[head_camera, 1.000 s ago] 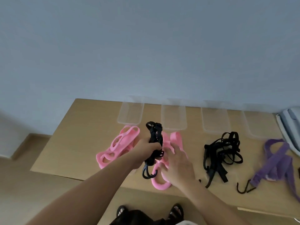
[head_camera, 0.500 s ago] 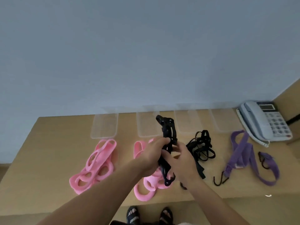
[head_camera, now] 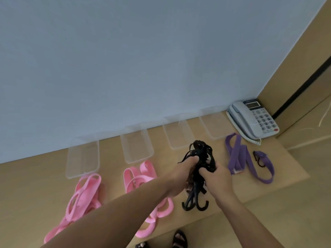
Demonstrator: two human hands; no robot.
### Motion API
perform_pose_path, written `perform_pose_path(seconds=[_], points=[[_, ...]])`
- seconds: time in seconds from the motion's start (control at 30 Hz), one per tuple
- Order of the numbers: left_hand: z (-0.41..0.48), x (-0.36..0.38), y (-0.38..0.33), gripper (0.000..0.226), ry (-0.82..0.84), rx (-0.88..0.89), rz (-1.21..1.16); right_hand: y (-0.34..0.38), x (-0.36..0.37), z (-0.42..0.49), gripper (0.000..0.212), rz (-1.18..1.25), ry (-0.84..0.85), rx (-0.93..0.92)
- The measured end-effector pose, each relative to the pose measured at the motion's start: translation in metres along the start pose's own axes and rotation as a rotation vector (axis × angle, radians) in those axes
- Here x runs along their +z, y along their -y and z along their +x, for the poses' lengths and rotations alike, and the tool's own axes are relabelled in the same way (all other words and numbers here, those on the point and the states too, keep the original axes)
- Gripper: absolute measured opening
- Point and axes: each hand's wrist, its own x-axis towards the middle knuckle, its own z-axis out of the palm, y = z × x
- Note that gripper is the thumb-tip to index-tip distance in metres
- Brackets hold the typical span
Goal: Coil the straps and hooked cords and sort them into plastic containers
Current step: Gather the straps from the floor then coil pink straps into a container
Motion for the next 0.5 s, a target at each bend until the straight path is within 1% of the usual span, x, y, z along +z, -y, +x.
perform_pose_path(seconds=[0.07,0.13,0.2,0.23,0.33,0.43,0.5], points=[[0.0,-0.004,0.005,0.036,-0.051,0.009,0.085,-0.002,0.0,0.011,0.017,-0.083,0.008,-0.001],[-0.001,-0.012,0.009,0.032,-0.125,-0.012,0.211,-0.006,0.003,0.023,0.02,-0.224,0.097,0.006],[-0.003,-0.022,0.013,0.025,-0.148,-0.049,0.351,-0.011,0.008,0.032,0.029,-0.364,0.185,-0.008],[-0.004,-0.026,0.015,0.024,-0.154,-0.072,0.396,-0.014,0.011,0.035,0.032,-0.413,0.2,-0.025],[-0.008,-0.036,0.018,0.026,-0.187,-0.106,0.427,-0.022,0.016,0.038,0.036,-0.471,0.192,-0.073],[-0.01,-0.038,0.018,0.032,-0.249,-0.095,0.406,-0.026,0.014,0.035,0.054,-0.457,0.166,-0.042],[-0.011,-0.037,0.018,0.036,-0.312,-0.086,0.393,-0.027,0.01,0.032,0.068,-0.433,0.109,-0.06]])
